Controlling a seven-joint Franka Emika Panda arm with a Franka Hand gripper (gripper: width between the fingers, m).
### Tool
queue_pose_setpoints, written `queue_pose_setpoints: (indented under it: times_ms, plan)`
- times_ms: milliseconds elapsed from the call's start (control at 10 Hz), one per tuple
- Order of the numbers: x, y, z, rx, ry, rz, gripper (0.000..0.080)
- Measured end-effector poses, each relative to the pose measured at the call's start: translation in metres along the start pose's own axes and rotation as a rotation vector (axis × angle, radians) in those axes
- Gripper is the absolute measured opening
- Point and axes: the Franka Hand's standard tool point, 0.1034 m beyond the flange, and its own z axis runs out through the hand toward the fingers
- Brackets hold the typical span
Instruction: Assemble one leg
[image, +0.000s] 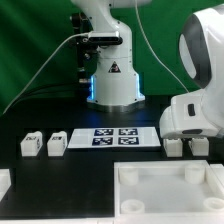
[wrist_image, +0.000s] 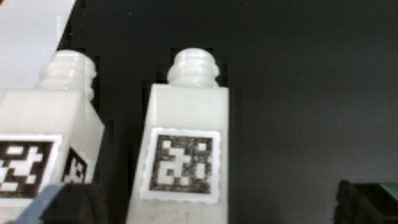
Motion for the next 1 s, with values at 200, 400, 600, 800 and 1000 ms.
queue_pose_setpoints:
  times_ms: [200, 400, 600, 800, 1000]
  plan:
    - [0.003, 0.002, 0.003, 0.002, 0.001, -0.015, 0.0648]
    - [0.006, 0.011, 0.002, 0.010, 0.002, -0.011, 0.0648]
    - [0.006, 0.011, 0.002, 0.009, 0.002, -0.012, 0.0533]
    - [0.006, 0.011, 0.002, 0.009, 0.002, -0.012, 0.0386]
    - [0.006, 0.011, 0.002, 0.009, 0.002, -0.012, 0.0288]
